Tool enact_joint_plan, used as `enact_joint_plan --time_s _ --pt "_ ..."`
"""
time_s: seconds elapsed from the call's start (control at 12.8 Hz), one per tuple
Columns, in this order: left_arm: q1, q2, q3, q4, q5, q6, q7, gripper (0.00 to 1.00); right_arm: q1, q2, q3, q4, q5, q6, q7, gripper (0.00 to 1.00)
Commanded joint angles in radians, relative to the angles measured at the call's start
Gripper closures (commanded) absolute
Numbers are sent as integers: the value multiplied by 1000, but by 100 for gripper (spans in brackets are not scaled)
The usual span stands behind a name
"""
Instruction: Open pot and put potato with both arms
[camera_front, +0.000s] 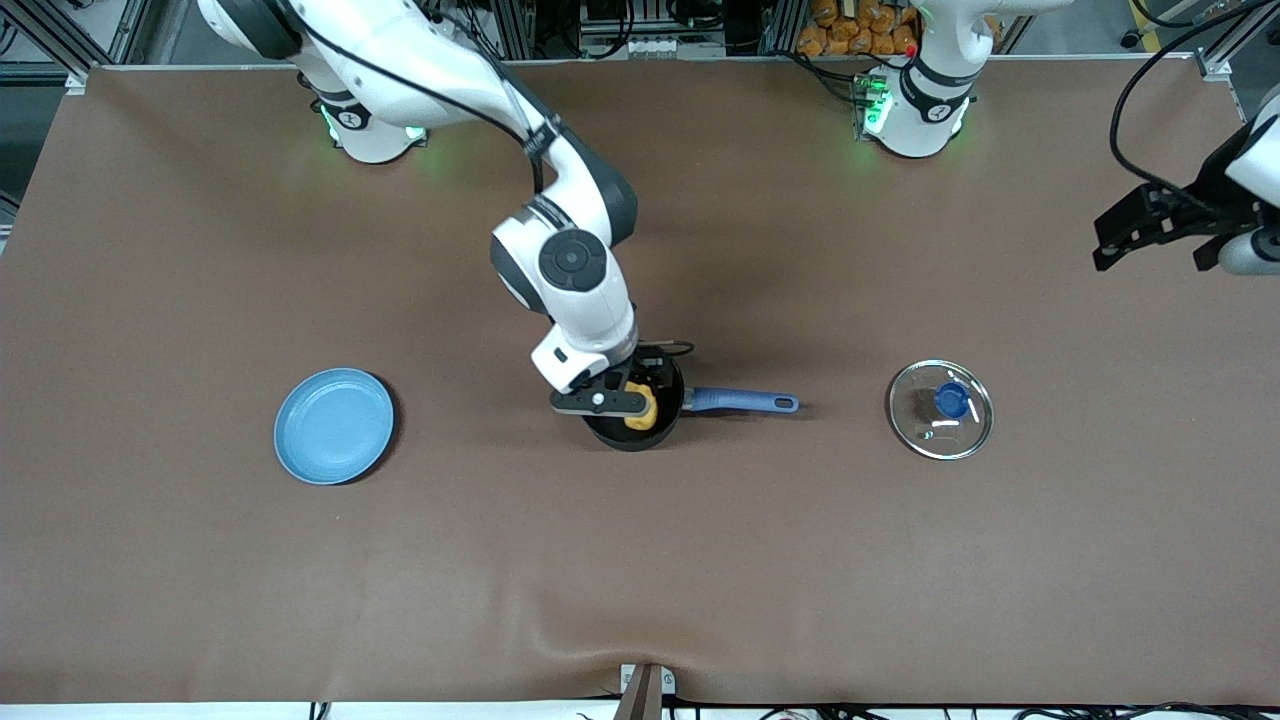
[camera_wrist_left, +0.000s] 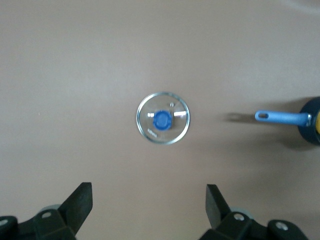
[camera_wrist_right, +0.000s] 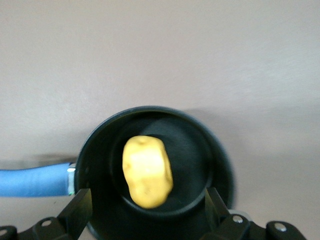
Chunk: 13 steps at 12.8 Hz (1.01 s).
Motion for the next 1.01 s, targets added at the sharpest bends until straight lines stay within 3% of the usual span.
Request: enact_joint_plan --time_s 0.0,0.39,0.62,0.78,0.93 --pt "-12 -45 24 -45 -26 -26 3 0 -60 -135 9 -36 -21 -147 16 0" --pt "29 -114 -7 -122 -28 -26 2 0 -232 -325 12 -67 -62 -367 -201 0" --pt "42 -133 -45 -133 -23 -26 5 0 -373 -483 12 -203 -61 -389 -431 0" --pt "80 -145 -94 -142 -22 -26 5 0 -461 -566 14 -246 -56 -445 -568 0" --pt "79 -150 -96 -142 -20 -28 7 0 -528 -658 11 -293 -56 -493 -668 0"
